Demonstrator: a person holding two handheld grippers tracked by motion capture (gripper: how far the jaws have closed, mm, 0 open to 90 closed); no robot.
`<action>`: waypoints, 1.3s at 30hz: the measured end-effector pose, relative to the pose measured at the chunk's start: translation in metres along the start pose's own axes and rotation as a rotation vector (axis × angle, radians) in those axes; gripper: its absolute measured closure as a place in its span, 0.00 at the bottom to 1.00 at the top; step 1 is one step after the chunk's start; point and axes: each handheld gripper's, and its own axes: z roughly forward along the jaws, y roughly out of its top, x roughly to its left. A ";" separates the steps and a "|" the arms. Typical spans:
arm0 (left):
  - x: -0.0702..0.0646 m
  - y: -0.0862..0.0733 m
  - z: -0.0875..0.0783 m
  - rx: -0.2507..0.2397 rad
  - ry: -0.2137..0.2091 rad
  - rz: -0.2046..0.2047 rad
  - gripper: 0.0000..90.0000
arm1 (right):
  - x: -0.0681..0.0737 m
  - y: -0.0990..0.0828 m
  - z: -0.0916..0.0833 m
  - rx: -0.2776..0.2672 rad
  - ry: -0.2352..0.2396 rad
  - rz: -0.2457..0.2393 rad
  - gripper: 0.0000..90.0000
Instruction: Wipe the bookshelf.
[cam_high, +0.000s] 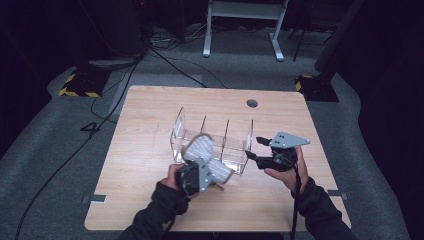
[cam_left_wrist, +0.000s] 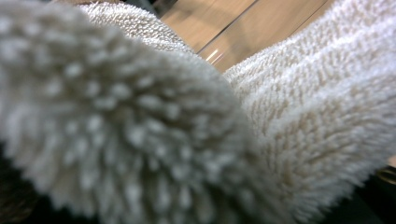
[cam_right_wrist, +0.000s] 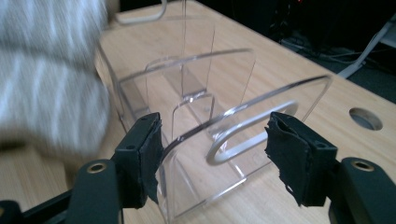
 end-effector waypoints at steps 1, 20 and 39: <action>0.014 -0.012 -0.007 0.015 0.031 -0.033 0.78 | 0.001 -0.003 0.002 -0.005 0.026 0.004 0.39; 0.058 -0.048 0.005 0.026 0.002 -0.205 0.78 | -0.002 -0.015 0.030 0.056 0.191 -0.079 0.28; 0.002 -0.001 0.016 -0.097 -0.255 -0.180 0.78 | 0.028 -0.016 0.017 0.053 0.301 -0.215 0.38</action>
